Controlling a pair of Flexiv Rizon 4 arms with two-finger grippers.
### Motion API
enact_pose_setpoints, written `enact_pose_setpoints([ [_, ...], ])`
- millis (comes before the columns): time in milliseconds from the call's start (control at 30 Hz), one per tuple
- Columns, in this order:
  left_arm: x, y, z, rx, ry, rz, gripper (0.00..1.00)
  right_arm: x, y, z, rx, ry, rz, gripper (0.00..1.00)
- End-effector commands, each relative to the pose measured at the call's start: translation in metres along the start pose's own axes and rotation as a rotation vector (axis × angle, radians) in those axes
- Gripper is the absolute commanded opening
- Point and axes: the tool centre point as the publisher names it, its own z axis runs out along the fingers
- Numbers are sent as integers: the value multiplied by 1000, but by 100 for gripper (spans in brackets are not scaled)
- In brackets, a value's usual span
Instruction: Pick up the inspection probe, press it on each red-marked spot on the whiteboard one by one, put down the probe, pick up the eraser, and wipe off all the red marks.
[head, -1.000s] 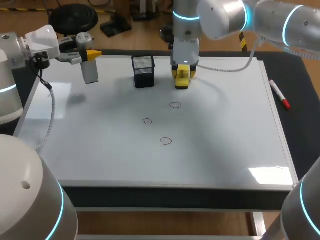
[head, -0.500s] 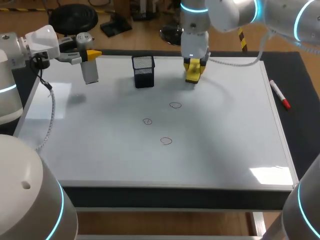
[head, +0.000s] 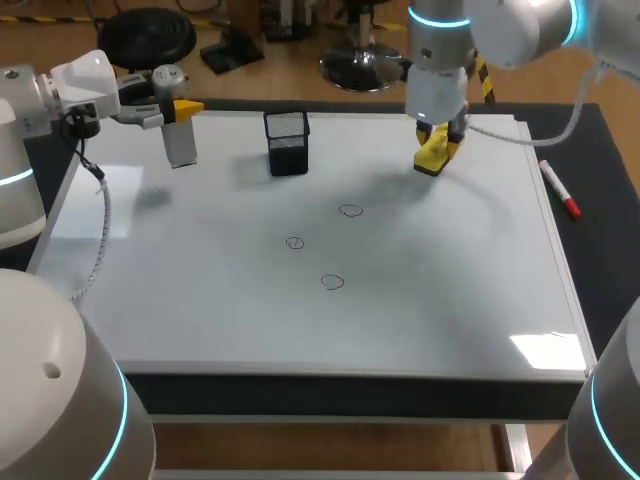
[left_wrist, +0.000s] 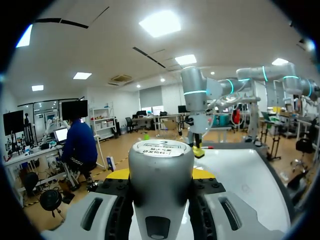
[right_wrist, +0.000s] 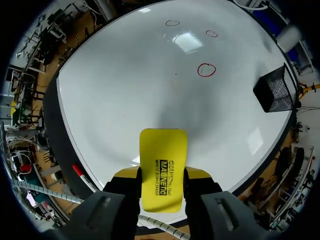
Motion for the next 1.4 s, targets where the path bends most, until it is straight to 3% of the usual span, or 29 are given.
enact_pose_setpoints([
  [33, 0, 0, 0, 2, -1, 2, 0, 42, 6, -1, 15, -17, 37, 0],
  [267, 0, 0, 0, 2, -1, 2, 0, 74, 10, 8, -27, -23, 147, 0],
  [500, 0, 0, 0, 2, -1, 2, 0, 92, 12, 16, -58, -7, 252, 0],
  [1400, 0, 0, 0, 2, -1, 2, 0, 93, 12, 15, -62, 14, 271, 0],
])
